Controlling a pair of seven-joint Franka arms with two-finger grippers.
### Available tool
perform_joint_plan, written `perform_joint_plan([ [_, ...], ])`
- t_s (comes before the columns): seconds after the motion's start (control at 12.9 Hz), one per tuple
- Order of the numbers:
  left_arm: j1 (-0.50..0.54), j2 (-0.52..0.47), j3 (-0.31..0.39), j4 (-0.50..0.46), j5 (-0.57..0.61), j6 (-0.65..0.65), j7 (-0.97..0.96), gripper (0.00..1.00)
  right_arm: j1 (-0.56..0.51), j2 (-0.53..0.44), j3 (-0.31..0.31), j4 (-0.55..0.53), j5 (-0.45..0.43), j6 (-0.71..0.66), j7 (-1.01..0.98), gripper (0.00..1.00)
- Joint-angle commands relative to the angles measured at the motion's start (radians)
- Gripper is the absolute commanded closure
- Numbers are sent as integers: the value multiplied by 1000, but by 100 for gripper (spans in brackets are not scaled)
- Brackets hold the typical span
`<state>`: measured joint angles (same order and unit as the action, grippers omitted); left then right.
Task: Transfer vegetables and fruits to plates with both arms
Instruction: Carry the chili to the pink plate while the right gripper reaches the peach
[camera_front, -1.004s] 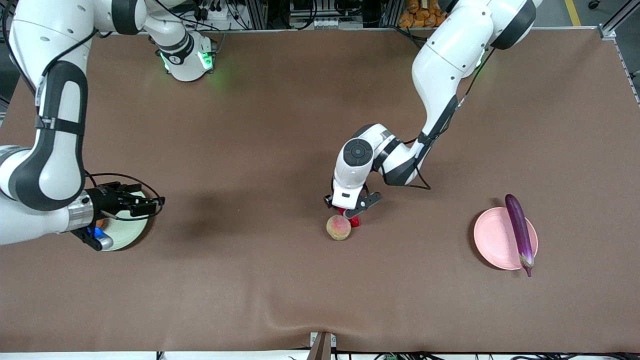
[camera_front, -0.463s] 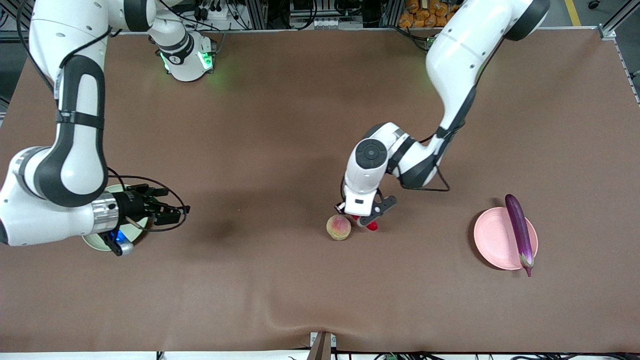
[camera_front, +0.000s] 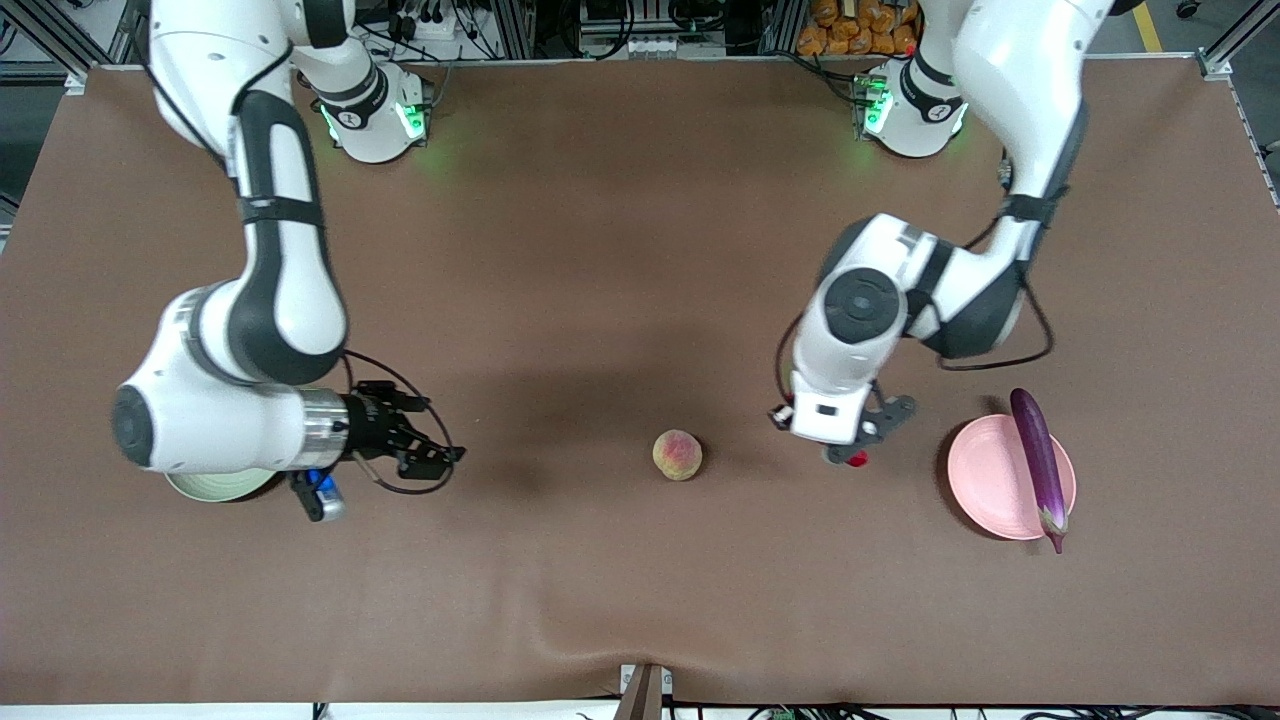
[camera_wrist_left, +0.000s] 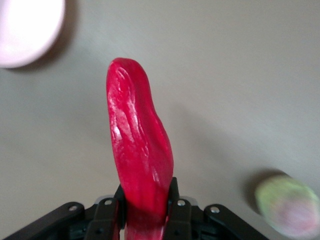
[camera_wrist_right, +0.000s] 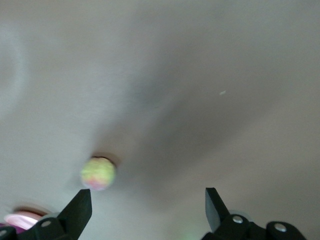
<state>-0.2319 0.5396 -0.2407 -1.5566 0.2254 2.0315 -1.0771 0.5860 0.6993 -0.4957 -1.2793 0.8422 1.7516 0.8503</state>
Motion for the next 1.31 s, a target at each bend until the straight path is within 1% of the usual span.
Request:
perform_joint_plan([
  [0.0, 141, 3, -11, -37, 23, -5, 173, 100, 31, 40, 83, -5, 14, 203, 177, 0],
  [0.08, 193, 19, -11, -37, 26, -4, 253, 100, 47, 64, 104, -3, 12, 274, 235, 0],
  [0.31, 311, 42, -11, -28, 31, 13, 441, 100, 151, 141, 109, 17, 12, 467, 263, 0],
  [0.46, 341, 65, -9, -23, 31, 57, 538, 100, 201, 201, 109, 76, 14, 548, 266, 0],
  [0.54, 341, 74, -6, -23, 31, 73, 565, 98, 216, 236, 111, 124, 14, 566, 268, 0],
  [0.62, 344, 74, 0, -23, 32, 76, 597, 72, 253, 265, 108, 152, 11, 604, 277, 0],
  [0.69, 356, 71, 0, -25, 31, 75, 643, 57, 294, 278, 103, 147, -9, 681, 282, 0],
  [0.77, 374, 69, 0, -25, 32, 76, 687, 34, 308, 287, 106, 144, -73, 712, 282, 0],
  [0.85, 385, 68, 0, -25, 31, 75, 709, 0, 310, 305, 109, 150, -116, 718, 292, 0],
  [0.93, 390, 65, 0, -25, 31, 73, 711, 0, 321, 325, 108, 155, -124, 720, 294, 0],
  [1.0, 388, 60, 0, -25, 31, 72, 711, 0, 333, 336, 106, 156, -152, 720, 294, 0],
  [1.16, 388, 21, -2, -25, 31, 61, 707, 0, 339, 342, 108, 166, -230, 720, 293, 0],
  [1.24, 385, -7, -2, -25, 31, 59, 706, 0, 347, 357, 108, 179, -251, 721, 292, 0],
])
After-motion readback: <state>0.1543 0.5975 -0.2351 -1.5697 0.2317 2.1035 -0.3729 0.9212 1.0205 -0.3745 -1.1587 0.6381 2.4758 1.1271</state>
